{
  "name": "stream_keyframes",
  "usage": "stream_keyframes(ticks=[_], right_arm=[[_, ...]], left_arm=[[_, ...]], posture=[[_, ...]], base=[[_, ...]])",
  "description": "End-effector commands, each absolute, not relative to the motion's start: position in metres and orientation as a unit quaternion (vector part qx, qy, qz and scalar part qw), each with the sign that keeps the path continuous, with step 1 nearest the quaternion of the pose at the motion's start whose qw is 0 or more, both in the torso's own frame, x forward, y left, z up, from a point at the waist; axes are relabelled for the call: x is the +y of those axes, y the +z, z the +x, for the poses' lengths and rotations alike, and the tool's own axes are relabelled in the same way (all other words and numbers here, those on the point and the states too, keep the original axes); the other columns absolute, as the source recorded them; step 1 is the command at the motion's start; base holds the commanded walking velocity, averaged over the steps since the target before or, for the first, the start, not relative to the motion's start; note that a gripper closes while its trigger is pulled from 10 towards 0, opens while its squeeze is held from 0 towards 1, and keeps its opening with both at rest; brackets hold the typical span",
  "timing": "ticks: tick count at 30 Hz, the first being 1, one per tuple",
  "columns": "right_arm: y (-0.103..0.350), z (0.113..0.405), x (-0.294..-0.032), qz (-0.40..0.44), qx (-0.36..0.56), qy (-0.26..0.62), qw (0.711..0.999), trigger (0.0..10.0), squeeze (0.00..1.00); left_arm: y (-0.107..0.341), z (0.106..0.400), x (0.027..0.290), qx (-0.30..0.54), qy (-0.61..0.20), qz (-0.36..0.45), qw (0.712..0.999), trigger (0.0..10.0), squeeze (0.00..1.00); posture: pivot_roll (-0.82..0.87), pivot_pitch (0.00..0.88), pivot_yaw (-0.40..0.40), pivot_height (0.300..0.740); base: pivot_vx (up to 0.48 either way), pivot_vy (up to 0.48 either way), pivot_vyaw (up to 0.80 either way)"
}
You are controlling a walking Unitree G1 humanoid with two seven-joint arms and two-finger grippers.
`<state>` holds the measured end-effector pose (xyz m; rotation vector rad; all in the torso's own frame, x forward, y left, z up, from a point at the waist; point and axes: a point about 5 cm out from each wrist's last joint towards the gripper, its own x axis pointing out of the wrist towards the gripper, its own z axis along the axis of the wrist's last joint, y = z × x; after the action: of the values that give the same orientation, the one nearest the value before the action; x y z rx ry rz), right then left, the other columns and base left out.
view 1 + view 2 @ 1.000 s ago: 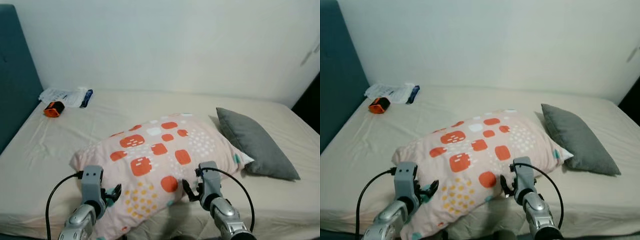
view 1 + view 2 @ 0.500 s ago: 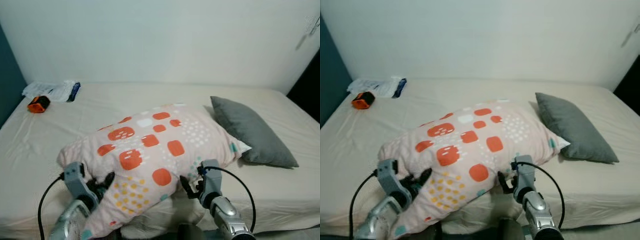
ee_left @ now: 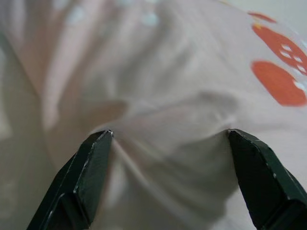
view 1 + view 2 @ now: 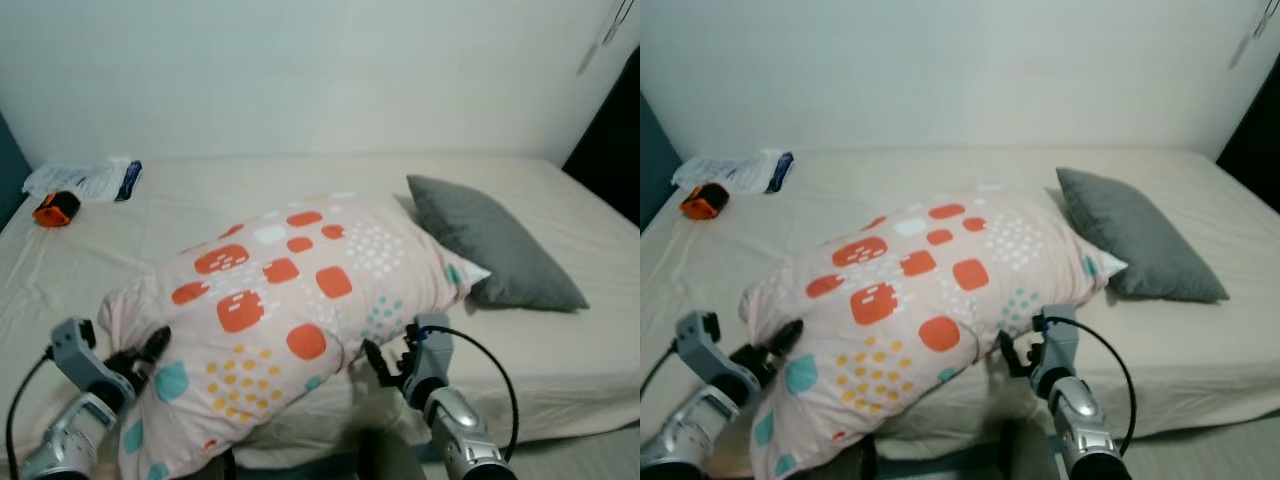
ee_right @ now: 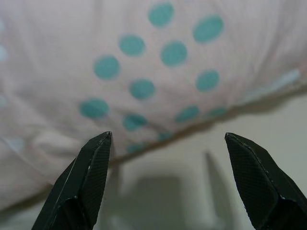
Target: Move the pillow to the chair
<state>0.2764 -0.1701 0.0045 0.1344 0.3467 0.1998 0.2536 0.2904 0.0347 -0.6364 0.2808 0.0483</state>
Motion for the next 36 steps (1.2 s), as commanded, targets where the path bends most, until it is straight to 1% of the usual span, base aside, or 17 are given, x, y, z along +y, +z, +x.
stream_keyframes(ticks=[1, 4, 5, 7, 9, 11, 12, 13, 15, 16, 17, 18, 21, 26, 30, 34, 36], right_arm=[[0.003, 0.275, -0.171, 0.071, 0.176, 0.093, 0.977, 10.0, 0.00], [0.002, 0.273, -0.170, 0.074, 0.178, 0.100, 0.976, 10.0, 0.00], [0.001, 0.272, -0.166, 0.077, 0.180, 0.117, 0.974, 10.0, 0.00], [0.001, 0.271, -0.163, 0.080, 0.182, 0.130, 0.971, 10.0, 0.00], [0.000, 0.270, -0.159, 0.082, 0.187, 0.144, 0.968, 10.0, 0.00], [0.000, 0.270, -0.158, 0.084, 0.188, 0.144, 0.968, 10.0, 0.00], [-0.001, 0.270, -0.159, 0.089, 0.189, 0.139, 0.968, 10.0, 0.00], [-0.001, 0.270, -0.159, 0.089, 0.189, 0.139, 0.968, 10.0, 0.00], [-0.001, 0.270, -0.162, 0.096, 0.189, 0.124, 0.969, 10.0, 0.00], [-0.001, 0.270, -0.162, 0.096, 0.189, 0.124, 0.969, 10.0, 0.00], [-0.002, 0.269, -0.163, 0.096, 0.192, 0.119, 0.969, 10.0, 0.00], [-0.002, 0.269, -0.163, 0.094, 0.194, 0.119, 0.969, 10.0, 0.00], [-0.002, 0.269, -0.163, 0.094, 0.196, 0.117, 0.969, 10.0, 0.00], [-0.002, 0.270, -0.163, 0.094, 0.196, 0.117, 0.969, 10.0, 0.00], [-0.001, 0.271, -0.164, 0.092, 0.196, 0.117, 0.969, 10.0, 0.00], [-0.002, 0.270, -0.166, 0.086, 0.198, 0.113, 0.970, 10.0, 0.00], [-0.002, 0.270, -0.167, 0.085, 0.199, 0.111, 0.970, 10.0, 0.00]], left_arm=[[0.028, 0.249, 0.291, 0.155, 0.023, -0.324, 0.933, 10.0, 1.00], [0.031, 0.249, 0.301, 0.148, 0.033, -0.337, 0.929, 10.0, 1.00], [0.032, 0.249, 0.302, 0.148, 0.028, -0.353, 0.923, 10.0, 0.00], [0.032, 0.250, 0.303, 0.148, 0.023, -0.364, 0.919, 10.0, 0.00], [0.034, 0.249, 0.293, 0.151, -0.033, -0.402, 0.902, 10.0, 0.00], [0.036, 0.249, 0.289, 0.151, -0.057, -0.416, 0.895, 10.0, 0.00], [0.038, 0.248, 0.283, 0.145, -0.086, -0.448, 0.878, 10.0, 0.00], [0.038, 0.248, 0.283, 0.145, -0.086, -0.448, 0.878, 10.0, 0.00], [0.046, 0.248, 0.270, 0.124, -0.126, -0.515, 0.839, 10.0, 0.00], [0.046, 0.248, 0.270, 0.124, -0.126, -0.515, 0.839, 10.0, 0.00], [0.050, 0.248, 0.253, 0.118, -0.163, -0.543, 0.815, 10.0, 0.00], [0.051, 0.248, 0.246, 0.121, -0.175, -0.547, 0.810, 10.0, 0.00], [0.049, 0.251, 0.231, 0.128, -0.190, -0.538, 0.812, 10.0, 0.00], [0.048, 0.254, 0.225, 0.128, -0.195, -0.531, 0.815, 10.0, 0.00], [0.050, 0.268, 0.207, 0.116, -0.206, -0.522, 0.820, 10.0, 0.00], [0.051, 0.283, 0.183, 0.141, -0.218, -0.447, 0.856, 10.0, 0.00], [0.053, 0.284, 0.178, 0.147, -0.223, -0.433, 0.861, 10.0, 0.00]], posture=[[0.06, 0.000, -0.075, 0.562], [0.05, 0.000, -0.083, 0.562], [0.05, 0.000, -0.082, 0.562], [0.05, 0.000, -0.081, 0.562], [0.05, 0.000, -0.078, 0.562], [0.05, 0.000, -0.078, 0.562], [0.05, 0.000, -0.073, 0.562], [0.05, 0.000, -0.073, 0.562], [0.05, 0.000, -0.070, 0.562], [0.05, 0.000, -0.070, 0.562], [0.06, 0.000, -0.073, 0.562], [0.06, 0.000, -0.074, 0.562], [0.06, 0.000, -0.074, 0.562], [0.05, 0.000, -0.074, 0.562], [0.04, 0.000, -0.069, 0.562], [0.03, 0.000, -0.063, 0.562], [0.03, 0.000, -0.063, 0.562]], base=[[0.000, 0.000, 0.00], [0.000, 0.000, 0.00], [0.000, 0.000, 0.00], [0.000, 0.000, 0.00], [0.000, 0.000, 0.00], [0.000, 0.000, 0.00], [0.000, 0.000, 0.00], [0.000, 0.000, 0.00], [0.000, 0.000, 0.00], [0.000, 0.000, 0.00], [0.000, 0.000, 0.00], [0.000, 0.000, 0.00], [0.000, 0.000, 0.00], [0.000, 0.000, 0.00], [0.000, 0.000, 0.00], [0.000, 0.000, 0.00], [0.000, 0.000, 0.00]])
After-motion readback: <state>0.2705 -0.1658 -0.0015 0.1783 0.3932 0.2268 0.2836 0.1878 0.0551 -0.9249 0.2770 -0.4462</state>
